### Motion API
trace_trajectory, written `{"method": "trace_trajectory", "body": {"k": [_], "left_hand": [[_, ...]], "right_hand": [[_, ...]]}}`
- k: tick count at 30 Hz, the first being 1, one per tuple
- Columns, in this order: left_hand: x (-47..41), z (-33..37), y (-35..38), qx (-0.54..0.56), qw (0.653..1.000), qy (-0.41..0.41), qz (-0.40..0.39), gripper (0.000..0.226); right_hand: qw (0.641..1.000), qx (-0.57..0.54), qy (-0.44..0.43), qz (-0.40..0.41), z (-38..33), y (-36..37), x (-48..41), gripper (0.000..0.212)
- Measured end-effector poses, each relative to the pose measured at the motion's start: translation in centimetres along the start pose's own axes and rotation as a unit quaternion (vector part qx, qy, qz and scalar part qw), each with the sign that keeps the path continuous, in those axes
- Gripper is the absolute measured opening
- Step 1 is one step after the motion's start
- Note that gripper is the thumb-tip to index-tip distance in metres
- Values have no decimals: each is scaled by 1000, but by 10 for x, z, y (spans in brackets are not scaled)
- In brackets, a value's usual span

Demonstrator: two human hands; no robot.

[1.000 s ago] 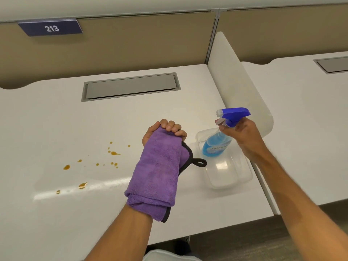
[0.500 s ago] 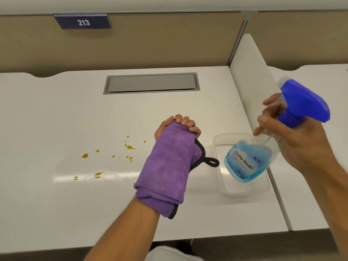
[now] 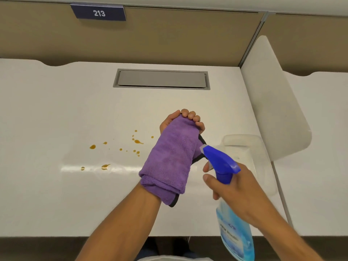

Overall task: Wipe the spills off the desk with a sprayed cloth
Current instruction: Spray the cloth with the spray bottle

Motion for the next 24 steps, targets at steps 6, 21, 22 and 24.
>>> {"method": "trace_trajectory", "body": {"k": [6,21,22,24], "left_hand": [[6,0,-5,13,1000,-7,-22,24],[9,21,1,17,999,6,-39,15],[9,23,1,15,999,7,-38,14],[9,26,0,12,999,11,-31,15]], "right_hand": [[997,73,24,10,-12,10,-3,19],[999,25,-12,-33,-24,35,32,19],[999,17,-12,-32,-23,36,33,18],[999,-17,-9,-30,-20,36,35,23]]}}
Point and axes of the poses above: each hand's wrist, its own x-axis away from the middle knuckle, its own y-axis out of the palm, z = x × y, the point moved 3 cm from there along -x, towards the middle knuckle, and after that the axes turned 3 degrees about z, right-handed, at the moved point
